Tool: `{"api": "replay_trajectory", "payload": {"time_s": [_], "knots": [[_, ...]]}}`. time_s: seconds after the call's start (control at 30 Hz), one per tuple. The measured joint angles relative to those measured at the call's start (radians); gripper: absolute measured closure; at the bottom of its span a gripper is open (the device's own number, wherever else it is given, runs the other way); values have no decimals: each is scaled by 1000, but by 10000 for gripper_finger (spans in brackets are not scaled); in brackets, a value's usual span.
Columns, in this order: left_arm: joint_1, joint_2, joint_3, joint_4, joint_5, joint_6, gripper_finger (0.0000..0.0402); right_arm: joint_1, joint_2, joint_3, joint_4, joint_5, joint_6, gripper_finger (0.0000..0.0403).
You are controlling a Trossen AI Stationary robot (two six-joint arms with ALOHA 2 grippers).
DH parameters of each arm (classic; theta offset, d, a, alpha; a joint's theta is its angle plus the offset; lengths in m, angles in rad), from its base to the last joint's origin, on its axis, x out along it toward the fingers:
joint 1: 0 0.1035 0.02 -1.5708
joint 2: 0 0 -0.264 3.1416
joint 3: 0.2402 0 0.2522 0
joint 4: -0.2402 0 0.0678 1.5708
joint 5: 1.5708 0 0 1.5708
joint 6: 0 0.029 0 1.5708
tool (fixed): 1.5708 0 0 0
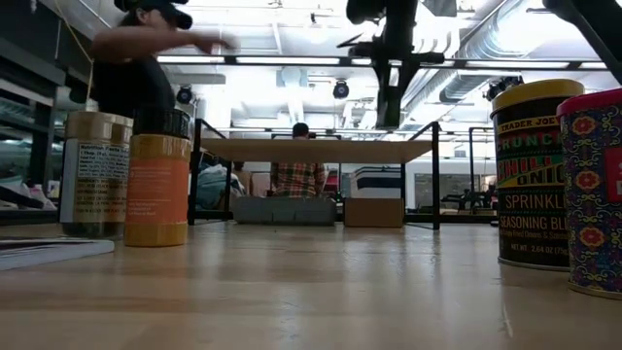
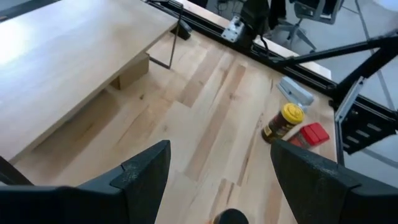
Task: Shelf spices
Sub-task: Put the green seasoning can on the shelf
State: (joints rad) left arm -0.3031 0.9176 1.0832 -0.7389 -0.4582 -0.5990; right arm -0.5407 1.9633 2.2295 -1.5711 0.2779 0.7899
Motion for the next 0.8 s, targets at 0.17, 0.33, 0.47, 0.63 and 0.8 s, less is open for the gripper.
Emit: {"api": "replay_trajectory", "payload": {"time_s": [0.17, 0.33, 0.47, 0.63, 0.8], "knots": [[10, 0, 0, 1, 1, 0, 129, 18, 30, 0, 0, -23, 20, 292], [10, 0, 0, 0, 11, 0, 129, 48, 36, 0, 0, -19, 71, 292], [10, 0, 0, 0, 36, 1, 129, 62, 36, -4, 1, -25, 120, 292], [8, 0, 0, -1, 69, 1, 129, 64, 33, -52, 1, -21, 183, 292], [-3, 0, 0, -2, 91, 1, 129, 66, 25, -94, -1, -34, 194, 284]]}}
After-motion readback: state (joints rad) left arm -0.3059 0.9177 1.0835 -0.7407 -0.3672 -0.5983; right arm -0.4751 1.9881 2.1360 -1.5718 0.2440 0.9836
